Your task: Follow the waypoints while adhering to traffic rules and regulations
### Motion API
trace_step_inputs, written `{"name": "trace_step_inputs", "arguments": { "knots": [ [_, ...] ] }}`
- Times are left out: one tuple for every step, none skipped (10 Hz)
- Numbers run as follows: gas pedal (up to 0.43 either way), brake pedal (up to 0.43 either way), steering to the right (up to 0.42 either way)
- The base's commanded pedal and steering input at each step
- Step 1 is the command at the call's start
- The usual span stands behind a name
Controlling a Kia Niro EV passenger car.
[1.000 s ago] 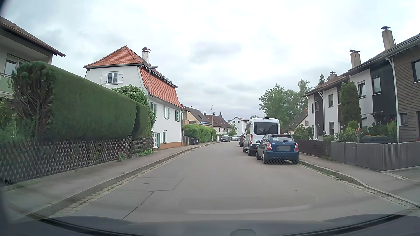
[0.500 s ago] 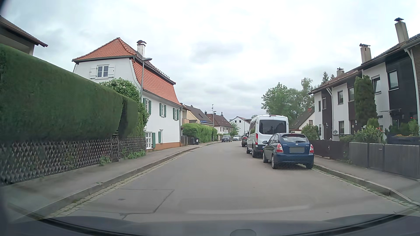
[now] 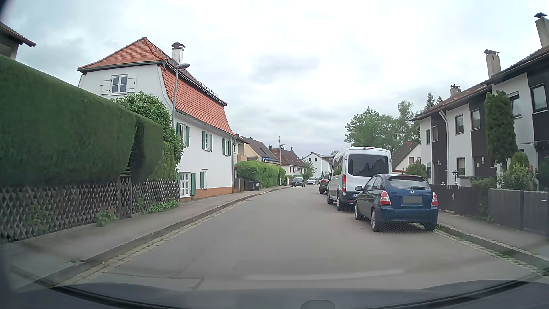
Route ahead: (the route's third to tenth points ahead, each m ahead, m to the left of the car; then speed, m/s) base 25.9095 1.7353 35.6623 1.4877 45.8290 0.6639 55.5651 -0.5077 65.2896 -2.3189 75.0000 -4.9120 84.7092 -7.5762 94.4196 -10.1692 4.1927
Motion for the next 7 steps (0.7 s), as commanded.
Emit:
{"name": "trace_step_inputs", "arguments": {
  "knots": [
    [0.079,0.000,-0.009],
    [0.079,0.000,-0.009],
    [0.079,0.000,-0.009],
    [0.079,0.000,-0.009],
    [0.079,0.000,-0.009],
    [0.079,0.000,-0.010],
    [0.079,0.000,-0.010]
  ]
}}
